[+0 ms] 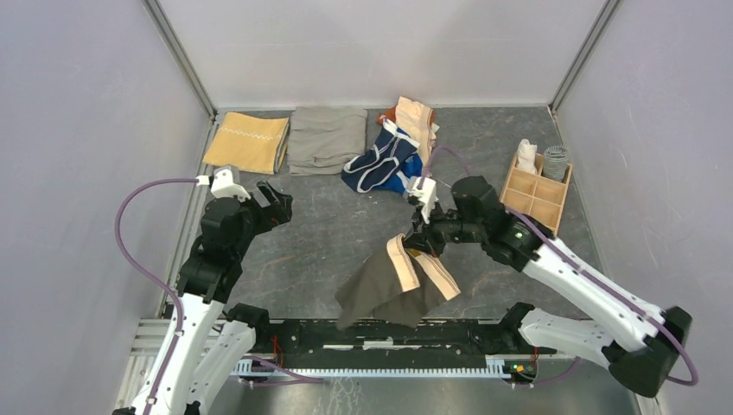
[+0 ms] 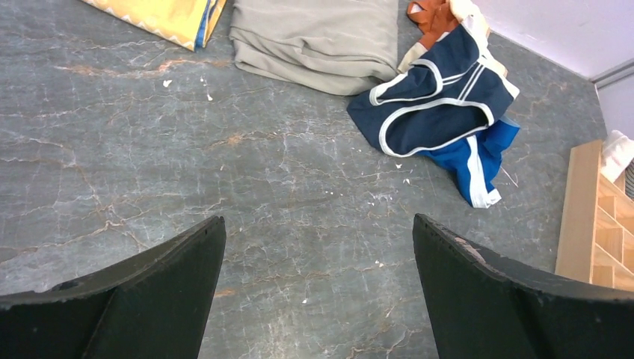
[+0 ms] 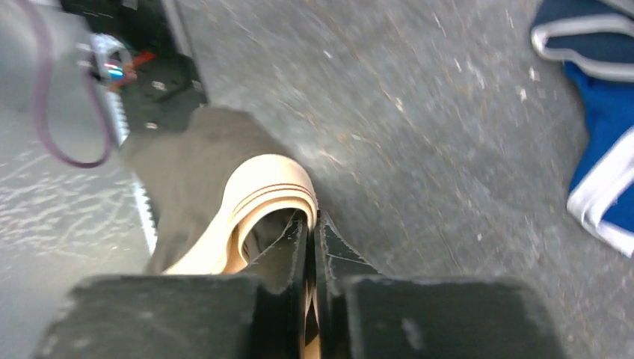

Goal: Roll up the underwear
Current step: Pick up the underwear, then place the underwear at the corner of the board.

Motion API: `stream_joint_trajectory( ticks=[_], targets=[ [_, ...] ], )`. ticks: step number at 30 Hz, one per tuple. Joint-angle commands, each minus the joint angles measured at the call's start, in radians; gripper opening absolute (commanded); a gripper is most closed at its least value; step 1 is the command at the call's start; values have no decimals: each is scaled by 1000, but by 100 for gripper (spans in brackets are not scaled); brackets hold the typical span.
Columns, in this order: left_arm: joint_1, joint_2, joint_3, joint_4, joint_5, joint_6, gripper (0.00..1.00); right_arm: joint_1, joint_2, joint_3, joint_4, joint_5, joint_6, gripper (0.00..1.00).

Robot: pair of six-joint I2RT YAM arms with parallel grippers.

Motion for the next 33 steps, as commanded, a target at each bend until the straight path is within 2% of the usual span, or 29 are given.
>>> stream_joint_trajectory(
  ticks=[1,3,5,8,12,15,18,20,24,28,30,33],
  targets=[
    [9,-10,-14,66,63,64,100,-2,178,-63,7,264,-96,16],
    [8,-4,-14,71,83,67,100,-3,272,-67,108,385,-115,37],
    [8,7,-14,78,102,71,100,-7,328,-62,213,518,-109,51],
    [8,30,-10,81,127,76,100,-6,347,-48,284,666,-86,63],
    [8,66,-6,90,170,80,100,-8,263,-97,295,682,-44,72],
    [-12,90,-10,105,234,61,100,-18,159,-203,283,707,33,72],
    [-106,96,-21,123,218,19,99,-73,5,-354,282,663,112,69],
    [-217,106,-23,124,141,-7,98,-146,-96,-444,273,612,162,69],
    [-519,165,-24,128,-97,-51,97,-267,-255,-572,272,489,289,69],
    [-819,347,34,143,-302,-70,94,-295,-351,-674,304,479,430,65],
    [-918,453,79,157,-355,-70,93,-300,-400,-710,304,506,483,60],
    [-1011,618,152,193,-375,-47,90,-311,-459,-749,284,529,550,53]
  ],
)
